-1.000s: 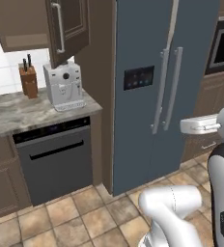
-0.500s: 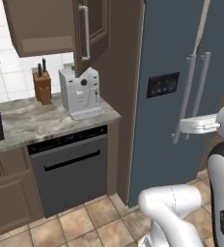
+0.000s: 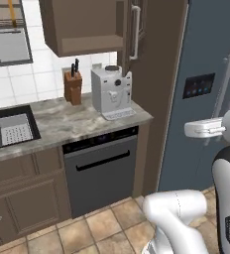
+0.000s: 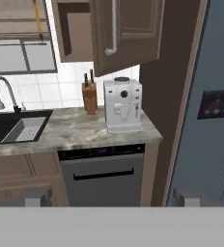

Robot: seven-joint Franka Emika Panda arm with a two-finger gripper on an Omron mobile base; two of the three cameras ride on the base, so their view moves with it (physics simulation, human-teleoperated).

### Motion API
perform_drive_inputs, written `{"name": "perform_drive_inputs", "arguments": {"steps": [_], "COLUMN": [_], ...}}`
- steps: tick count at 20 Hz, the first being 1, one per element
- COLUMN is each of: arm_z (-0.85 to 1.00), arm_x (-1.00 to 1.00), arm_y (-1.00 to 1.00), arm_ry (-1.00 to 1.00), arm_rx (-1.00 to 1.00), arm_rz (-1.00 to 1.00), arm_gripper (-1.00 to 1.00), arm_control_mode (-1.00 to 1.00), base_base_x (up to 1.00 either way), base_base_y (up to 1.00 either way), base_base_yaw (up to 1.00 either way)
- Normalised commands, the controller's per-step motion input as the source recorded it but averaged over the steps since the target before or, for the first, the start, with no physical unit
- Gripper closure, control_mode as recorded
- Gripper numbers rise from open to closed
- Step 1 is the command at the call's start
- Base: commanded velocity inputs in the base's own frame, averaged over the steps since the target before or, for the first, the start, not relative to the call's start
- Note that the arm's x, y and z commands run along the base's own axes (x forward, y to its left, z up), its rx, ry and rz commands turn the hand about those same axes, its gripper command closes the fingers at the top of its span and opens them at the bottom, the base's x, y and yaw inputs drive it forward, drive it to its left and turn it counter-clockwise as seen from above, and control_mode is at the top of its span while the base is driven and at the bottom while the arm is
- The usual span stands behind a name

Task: Close all open cabinet doors.

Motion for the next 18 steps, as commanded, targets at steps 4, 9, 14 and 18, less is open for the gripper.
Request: {"name": "perform_drive_inputs", "arguments": {"steps": [4, 9, 14, 18], "arm_z": [0.00, 0.00, 0.00, 0.00], "arm_x": [0.00, 0.00, 0.00, 0.00], "arm_y": [0.00, 0.00, 0.00, 0.00], "arm_ry": [0.00, 0.00, 0.00, 0.00], "arm_rx": [0.00, 0.00, 0.00, 0.00], "arm_rz": [0.00, 0.00, 0.00, 0.00], "arm_gripper": [-1.00, -1.00, -1.00, -1.00], "arm_control_mode": [1.00, 1.00, 1.00, 1.00], "base_base_x": [0.12, 0.23, 0.33, 0.50], "base_base_y": [0.50, 0.29, 0.02, -0.15], "base_base_yaw": [0.10, 0.06, 0.14, 0.20]}}
